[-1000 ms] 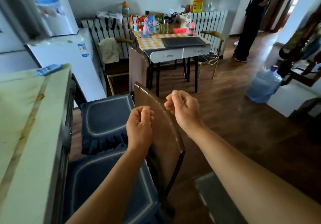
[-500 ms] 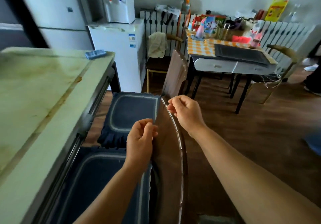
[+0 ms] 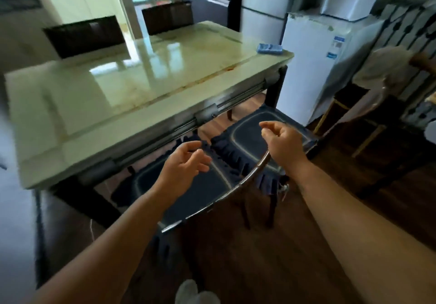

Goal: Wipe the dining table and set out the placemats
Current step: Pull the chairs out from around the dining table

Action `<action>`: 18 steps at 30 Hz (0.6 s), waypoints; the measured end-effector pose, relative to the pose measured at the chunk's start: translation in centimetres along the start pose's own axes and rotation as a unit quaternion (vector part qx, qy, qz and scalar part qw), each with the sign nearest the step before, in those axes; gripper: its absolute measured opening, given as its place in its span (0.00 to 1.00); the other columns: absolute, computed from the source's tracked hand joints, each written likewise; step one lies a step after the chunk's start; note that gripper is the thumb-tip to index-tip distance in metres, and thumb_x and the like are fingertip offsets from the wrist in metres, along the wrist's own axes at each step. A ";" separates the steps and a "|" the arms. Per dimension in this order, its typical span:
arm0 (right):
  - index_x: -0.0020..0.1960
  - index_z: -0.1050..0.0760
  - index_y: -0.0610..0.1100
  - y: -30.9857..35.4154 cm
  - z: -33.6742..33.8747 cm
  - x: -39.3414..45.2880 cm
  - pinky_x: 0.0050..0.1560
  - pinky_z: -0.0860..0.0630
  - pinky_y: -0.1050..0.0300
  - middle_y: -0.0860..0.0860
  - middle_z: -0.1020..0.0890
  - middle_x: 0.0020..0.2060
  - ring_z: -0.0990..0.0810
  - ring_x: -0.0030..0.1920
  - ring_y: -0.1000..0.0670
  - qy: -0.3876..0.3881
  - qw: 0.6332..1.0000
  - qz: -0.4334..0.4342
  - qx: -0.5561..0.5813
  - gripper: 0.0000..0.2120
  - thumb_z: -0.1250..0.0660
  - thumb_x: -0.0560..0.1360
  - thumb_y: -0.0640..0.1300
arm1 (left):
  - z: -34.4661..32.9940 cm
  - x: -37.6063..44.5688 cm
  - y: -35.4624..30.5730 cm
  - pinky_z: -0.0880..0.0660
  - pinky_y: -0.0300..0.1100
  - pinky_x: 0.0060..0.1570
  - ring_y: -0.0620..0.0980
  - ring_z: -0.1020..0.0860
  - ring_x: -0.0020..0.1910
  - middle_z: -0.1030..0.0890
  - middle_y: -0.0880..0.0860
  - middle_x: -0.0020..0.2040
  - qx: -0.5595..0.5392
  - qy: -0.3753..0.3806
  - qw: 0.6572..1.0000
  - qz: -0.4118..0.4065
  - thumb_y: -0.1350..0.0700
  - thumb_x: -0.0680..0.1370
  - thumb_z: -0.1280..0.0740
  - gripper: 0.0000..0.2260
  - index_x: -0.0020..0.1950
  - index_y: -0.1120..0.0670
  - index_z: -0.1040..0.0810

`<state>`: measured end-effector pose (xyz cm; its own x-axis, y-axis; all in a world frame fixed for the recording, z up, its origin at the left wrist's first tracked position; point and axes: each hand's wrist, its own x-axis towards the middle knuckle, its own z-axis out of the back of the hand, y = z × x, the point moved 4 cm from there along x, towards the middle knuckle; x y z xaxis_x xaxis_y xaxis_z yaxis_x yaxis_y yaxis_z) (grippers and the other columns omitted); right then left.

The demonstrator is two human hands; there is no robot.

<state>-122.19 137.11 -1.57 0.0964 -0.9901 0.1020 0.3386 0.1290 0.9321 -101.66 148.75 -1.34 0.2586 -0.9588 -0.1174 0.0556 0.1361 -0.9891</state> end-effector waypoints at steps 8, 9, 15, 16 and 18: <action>0.54 0.23 0.44 1.1 -1.4 0.7 0.31 0.31 0.64 0.54 0.22 0.36 0.28 0.29 0.58 0.092 0.995 0.023 -0.025 0.09 0.39 0.77 0.41 | 2.0 -3.8 1.6 0.27 0.39 0.38 0.52 0.20 0.36 0.18 0.54 0.40 0.068 -0.116 0.991 0.007 0.59 0.80 0.41 0.07 0.57 0.57 0.28; 0.55 0.22 0.44 0.8 -1.2 1.0 0.35 0.28 0.61 0.52 0.21 0.39 0.25 0.32 0.55 0.092 0.995 0.023 -0.041 0.09 0.39 0.77 0.42 | 2.1 -4.2 2.0 0.26 0.41 0.39 0.52 0.20 0.36 0.18 0.54 0.40 0.072 -0.124 0.990 0.011 0.59 0.80 0.41 0.07 0.57 0.57 0.28; 0.58 0.23 0.41 -1.7 0.9 2.9 0.67 0.34 0.47 0.44 0.22 0.59 0.27 0.63 0.43 0.051 0.981 0.032 -0.187 0.13 0.37 0.75 0.41 | 2.4 -7.4 4.0 0.21 0.41 0.41 0.51 0.18 0.36 0.17 0.53 0.36 0.128 -0.129 0.983 0.020 0.57 0.79 0.38 0.08 0.43 0.53 0.21; 0.59 0.24 0.39 -2.0 1.2 3.1 0.68 0.36 0.48 0.43 0.23 0.61 0.28 0.64 0.42 0.049 0.977 0.039 -0.203 0.14 0.37 0.75 0.40 | 2.4 -8.0 4.5 0.22 0.40 0.40 0.50 0.18 0.36 0.17 0.53 0.36 0.127 -0.133 0.983 0.025 0.56 0.79 0.38 0.09 0.42 0.53 0.20; 0.63 0.27 0.37 -2.5 1.4 3.8 0.70 0.38 0.47 0.40 0.28 0.65 0.31 0.66 0.40 0.039 0.976 0.042 -0.210 0.17 0.36 0.75 0.39 | 2.6 -9.0 5.3 0.23 0.38 0.38 0.47 0.18 0.35 0.16 0.52 0.36 0.121 -0.166 0.978 0.028 0.54 0.78 0.37 0.10 0.40 0.53 0.19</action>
<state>-123.99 132.94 -3.00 0.2056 -0.9701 0.1290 0.6789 0.2363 0.6952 -101.19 158.77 -5.31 0.5637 -0.8204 -0.0959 0.2491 0.2796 -0.9272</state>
